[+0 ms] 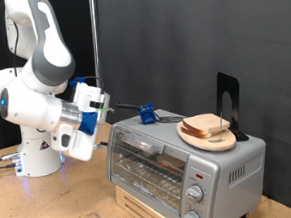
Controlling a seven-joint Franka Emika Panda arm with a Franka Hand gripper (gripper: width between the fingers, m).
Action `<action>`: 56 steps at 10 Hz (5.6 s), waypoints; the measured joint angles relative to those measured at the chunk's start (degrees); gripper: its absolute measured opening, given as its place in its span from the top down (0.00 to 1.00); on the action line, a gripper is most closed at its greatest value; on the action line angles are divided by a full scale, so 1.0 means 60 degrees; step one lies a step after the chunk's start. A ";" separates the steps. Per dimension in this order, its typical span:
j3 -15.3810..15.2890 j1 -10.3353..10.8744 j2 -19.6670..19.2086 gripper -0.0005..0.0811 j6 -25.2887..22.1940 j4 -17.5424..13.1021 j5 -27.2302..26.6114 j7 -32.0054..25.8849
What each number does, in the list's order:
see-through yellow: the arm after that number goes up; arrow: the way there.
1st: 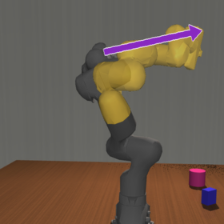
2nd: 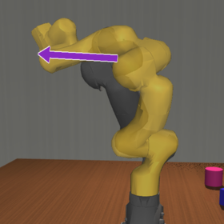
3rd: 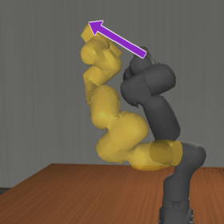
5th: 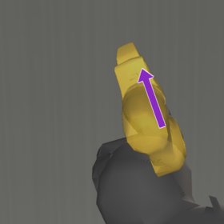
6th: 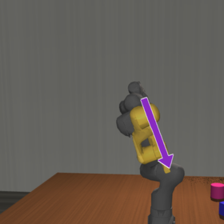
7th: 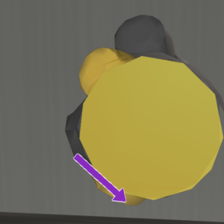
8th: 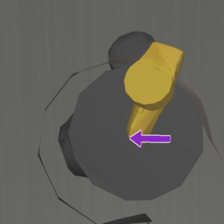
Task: Make a piece of toast with the oven
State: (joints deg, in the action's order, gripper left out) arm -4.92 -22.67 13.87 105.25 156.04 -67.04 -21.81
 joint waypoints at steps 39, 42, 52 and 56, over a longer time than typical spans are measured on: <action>-0.0054 -0.0057 -0.9245 0.00 -0.1109 -1.0084 -0.1694 0.2300; -0.0051 -0.0057 -0.9972 0.00 -0.1109 -1.0898 -0.1468 0.2370; -0.0272 0.0307 -1.1326 0.00 -0.0813 -1.2192 -0.1280 0.2025; -0.0532 0.0649 -1.1363 0.00 -0.0598 -1.2157 -0.1338 0.1695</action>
State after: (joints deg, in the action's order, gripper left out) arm -8.11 -18.78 -54.31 101.66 83.09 -75.07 -11.64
